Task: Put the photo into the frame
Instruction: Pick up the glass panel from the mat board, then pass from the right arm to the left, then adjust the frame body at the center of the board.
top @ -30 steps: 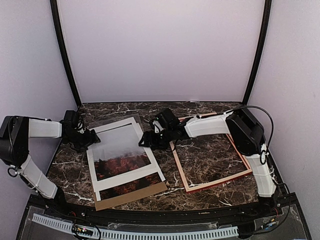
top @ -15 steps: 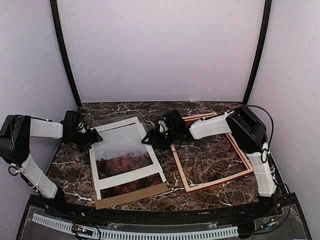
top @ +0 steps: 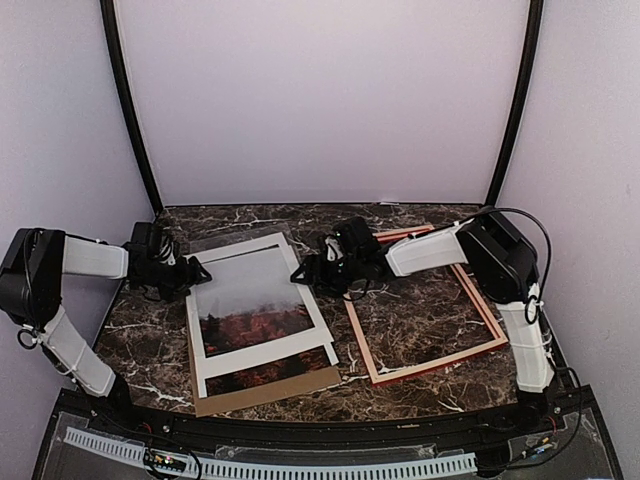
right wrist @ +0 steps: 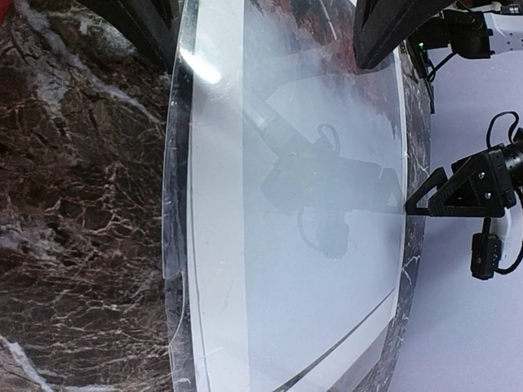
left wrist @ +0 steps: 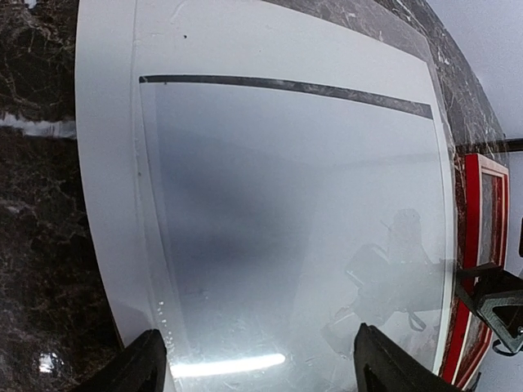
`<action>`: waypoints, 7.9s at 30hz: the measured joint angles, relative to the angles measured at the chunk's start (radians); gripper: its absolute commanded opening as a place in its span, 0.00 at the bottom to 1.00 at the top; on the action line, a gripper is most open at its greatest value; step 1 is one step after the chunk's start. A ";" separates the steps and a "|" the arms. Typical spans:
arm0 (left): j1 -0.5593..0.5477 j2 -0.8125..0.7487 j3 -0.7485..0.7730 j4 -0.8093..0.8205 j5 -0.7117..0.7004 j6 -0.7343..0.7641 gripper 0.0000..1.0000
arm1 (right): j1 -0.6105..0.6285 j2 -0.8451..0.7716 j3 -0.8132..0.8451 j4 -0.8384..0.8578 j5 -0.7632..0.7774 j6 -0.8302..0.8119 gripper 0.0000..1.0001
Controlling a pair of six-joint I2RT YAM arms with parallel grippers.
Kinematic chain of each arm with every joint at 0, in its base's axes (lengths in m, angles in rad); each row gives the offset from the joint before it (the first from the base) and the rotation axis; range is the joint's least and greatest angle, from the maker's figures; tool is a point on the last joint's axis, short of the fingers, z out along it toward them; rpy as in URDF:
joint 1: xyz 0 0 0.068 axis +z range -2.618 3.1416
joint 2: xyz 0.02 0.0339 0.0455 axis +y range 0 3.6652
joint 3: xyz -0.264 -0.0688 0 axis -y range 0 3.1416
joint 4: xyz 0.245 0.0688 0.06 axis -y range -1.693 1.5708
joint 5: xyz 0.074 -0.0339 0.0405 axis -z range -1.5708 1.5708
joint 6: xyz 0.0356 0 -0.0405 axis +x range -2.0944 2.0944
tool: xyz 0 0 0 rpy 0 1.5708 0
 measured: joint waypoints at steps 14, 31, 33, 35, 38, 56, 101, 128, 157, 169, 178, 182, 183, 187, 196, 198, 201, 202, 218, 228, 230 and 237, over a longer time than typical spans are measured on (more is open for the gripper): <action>-0.023 0.001 -0.009 0.018 0.026 0.000 0.80 | -0.004 -0.049 -0.051 -0.039 0.021 -0.043 0.69; -0.031 0.001 -0.011 0.019 0.028 0.000 0.79 | -0.004 -0.092 -0.068 -0.060 0.023 -0.079 0.56; -0.034 0.001 -0.011 0.019 0.023 0.000 0.79 | -0.005 -0.093 -0.072 -0.057 0.021 -0.065 0.52; -0.034 0.001 -0.011 0.019 0.022 0.000 0.79 | -0.008 -0.095 -0.081 -0.050 0.013 -0.049 0.48; -0.035 0.001 -0.013 0.022 0.018 0.000 0.79 | -0.012 -0.095 -0.097 -0.034 -0.006 -0.025 0.43; -0.044 0.001 -0.022 0.047 0.012 0.000 0.79 | -0.018 -0.096 -0.190 0.234 -0.195 0.167 0.32; -0.071 -0.146 -0.126 0.513 0.484 -0.227 0.99 | -0.083 -0.546 -0.297 0.149 -0.393 0.010 0.00; -0.090 -0.186 -0.164 0.648 0.562 -0.315 0.41 | -0.117 -0.547 -0.384 0.114 -0.316 0.026 0.00; -0.092 -0.362 -0.047 0.299 0.499 -0.167 0.00 | -0.129 -0.560 -0.484 -0.007 -0.121 -0.035 0.72; -0.093 -0.448 0.151 -0.053 0.421 -0.010 0.00 | -0.123 -0.620 -0.566 -0.198 0.042 -0.165 0.68; -0.093 -0.476 0.246 -0.181 0.325 0.031 0.00 | -0.029 -0.527 -0.577 -0.198 0.077 -0.174 0.61; -0.093 -0.478 0.288 -0.226 0.280 0.048 0.00 | 0.023 -0.484 -0.576 -0.181 0.082 -0.163 0.57; -0.093 -0.478 0.300 -0.237 0.270 0.051 0.00 | 0.034 -0.480 -0.575 -0.172 0.084 -0.158 0.56; -0.093 -0.478 0.344 -0.266 0.237 0.066 0.00 | 0.079 -0.464 -0.565 -0.151 0.089 -0.132 0.55; -0.093 -0.475 0.410 -0.323 0.190 0.093 0.00 | 0.197 -0.386 -0.512 -0.040 0.134 -0.014 0.55; -0.093 -0.474 0.416 -0.324 0.190 0.093 0.00 | 0.221 -0.361 -0.493 -0.013 0.138 0.015 0.58; -0.093 -0.472 0.422 -0.326 0.192 0.091 0.00 | 0.245 -0.333 -0.460 0.010 0.150 0.042 0.65; -0.093 -0.471 0.424 -0.326 0.195 0.089 0.00 | 0.249 -0.332 -0.454 0.012 0.158 0.045 0.67; -0.178 -0.437 0.412 -0.172 0.294 -0.116 0.00 | -0.074 -0.732 -0.566 -0.332 0.433 -0.176 0.72; -0.303 -0.365 0.412 -0.144 0.257 -0.161 0.00 | -0.269 -0.761 -0.690 -0.502 0.512 -0.302 0.69; -0.322 -0.354 0.412 -0.138 0.251 -0.163 0.00 | -0.283 -0.761 -0.702 -0.509 0.526 -0.314 0.69; -0.393 -0.315 0.412 -0.114 0.230 -0.174 0.00 | -0.311 -0.759 -0.749 -0.518 0.544 -0.337 0.57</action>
